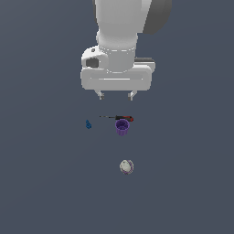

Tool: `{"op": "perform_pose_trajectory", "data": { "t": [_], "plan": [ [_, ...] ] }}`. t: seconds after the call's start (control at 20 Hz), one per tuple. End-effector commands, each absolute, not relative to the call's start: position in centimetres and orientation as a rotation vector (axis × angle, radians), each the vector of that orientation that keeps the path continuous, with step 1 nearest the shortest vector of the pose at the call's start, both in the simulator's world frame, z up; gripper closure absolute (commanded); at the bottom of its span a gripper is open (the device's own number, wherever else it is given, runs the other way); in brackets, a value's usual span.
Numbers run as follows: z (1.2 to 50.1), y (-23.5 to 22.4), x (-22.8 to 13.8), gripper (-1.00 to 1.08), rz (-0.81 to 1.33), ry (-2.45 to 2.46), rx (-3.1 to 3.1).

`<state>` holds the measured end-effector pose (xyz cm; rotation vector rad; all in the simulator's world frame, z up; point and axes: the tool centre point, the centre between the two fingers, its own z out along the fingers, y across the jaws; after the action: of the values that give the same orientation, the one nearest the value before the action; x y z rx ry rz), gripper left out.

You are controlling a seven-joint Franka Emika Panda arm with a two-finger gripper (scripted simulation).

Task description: Pick up a designated object from a clutter of objects.

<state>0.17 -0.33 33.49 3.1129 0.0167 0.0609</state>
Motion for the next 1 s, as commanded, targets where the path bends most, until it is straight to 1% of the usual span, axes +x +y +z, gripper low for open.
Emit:
{"op": "perform_pose_trajectory", "data": {
  "t": [0.0, 0.3, 0.55, 0.95],
  "plan": [
    [33.5, -0.3, 0.2, -0.20, 0.061, 0.017, 3.113],
    [33.9, -1.8, 0.1, -0.20, 0.058, -0.013, 3.105],
    [33.7, -1.8, 0.0, -0.20, 0.054, -0.006, 3.101],
    [31.0, -1.2, -0.5, -0.20, -0.009, 0.122, 3.042]
  ]
}}
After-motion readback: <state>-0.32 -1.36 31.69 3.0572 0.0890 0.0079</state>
